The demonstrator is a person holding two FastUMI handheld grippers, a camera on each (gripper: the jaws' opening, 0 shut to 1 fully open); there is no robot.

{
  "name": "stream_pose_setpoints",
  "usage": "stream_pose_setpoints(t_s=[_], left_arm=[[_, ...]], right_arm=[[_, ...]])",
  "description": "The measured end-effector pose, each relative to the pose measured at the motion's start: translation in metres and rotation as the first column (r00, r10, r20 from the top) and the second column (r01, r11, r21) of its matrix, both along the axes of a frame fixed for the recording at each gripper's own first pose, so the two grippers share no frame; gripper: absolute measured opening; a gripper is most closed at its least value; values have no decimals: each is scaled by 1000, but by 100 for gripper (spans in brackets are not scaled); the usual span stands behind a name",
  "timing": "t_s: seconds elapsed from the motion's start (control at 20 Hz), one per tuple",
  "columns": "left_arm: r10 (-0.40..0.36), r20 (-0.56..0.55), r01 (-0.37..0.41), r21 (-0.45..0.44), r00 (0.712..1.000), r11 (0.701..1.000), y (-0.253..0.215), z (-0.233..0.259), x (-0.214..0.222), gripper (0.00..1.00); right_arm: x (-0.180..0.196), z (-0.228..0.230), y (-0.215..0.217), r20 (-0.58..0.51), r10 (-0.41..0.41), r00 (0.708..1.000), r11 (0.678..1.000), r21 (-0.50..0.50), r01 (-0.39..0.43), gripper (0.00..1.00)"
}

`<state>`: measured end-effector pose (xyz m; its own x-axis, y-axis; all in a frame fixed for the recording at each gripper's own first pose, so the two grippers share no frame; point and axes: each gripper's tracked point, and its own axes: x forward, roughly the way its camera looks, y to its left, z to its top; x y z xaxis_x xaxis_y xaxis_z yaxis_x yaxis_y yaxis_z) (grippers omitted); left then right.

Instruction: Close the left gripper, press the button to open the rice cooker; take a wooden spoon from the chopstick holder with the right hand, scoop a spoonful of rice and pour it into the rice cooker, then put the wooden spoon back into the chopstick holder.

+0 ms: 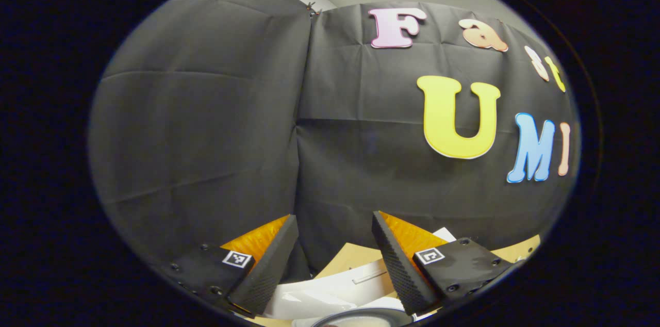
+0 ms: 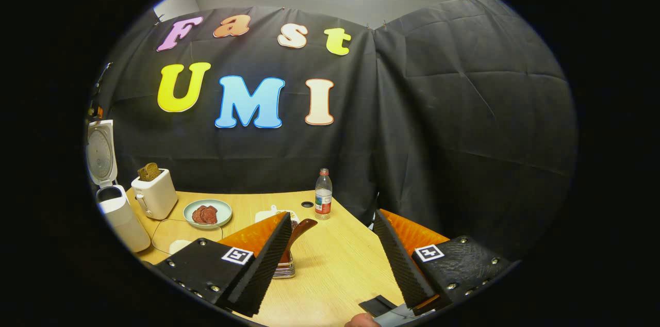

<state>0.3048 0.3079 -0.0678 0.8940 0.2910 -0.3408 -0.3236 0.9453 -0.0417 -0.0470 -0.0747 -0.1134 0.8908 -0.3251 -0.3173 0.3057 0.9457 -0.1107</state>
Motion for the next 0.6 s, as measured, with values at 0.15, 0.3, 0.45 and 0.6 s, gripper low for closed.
stream_pose_setpoints(t_s=[0.15, 0.3, 0.45, 0.6], left_arm=[[-6, -26, 7, 30, 1000, 1000, -6, -6, -3, 97], [-7, -34, 8, 22, 999, 1000, -13, -4, -12, 96], [-4, -19, 5, 35, 1000, 999, -25, 0, -25, 97], [-26, -5, 26, 33, 1000, 999, -41, 5, -40, 97]], right_arm=[[8, 5, 3, 8, 30, 1000, 999, -12, -30, 98], [19, 8, 5, 14, 70, 997, 997, -30, -70, 98], [32, 12, 11, 28, 121, 992, 992, -23, -120, 98], [46, 15, 13, 41, 160, 986, 987, -12, -159, 98]])
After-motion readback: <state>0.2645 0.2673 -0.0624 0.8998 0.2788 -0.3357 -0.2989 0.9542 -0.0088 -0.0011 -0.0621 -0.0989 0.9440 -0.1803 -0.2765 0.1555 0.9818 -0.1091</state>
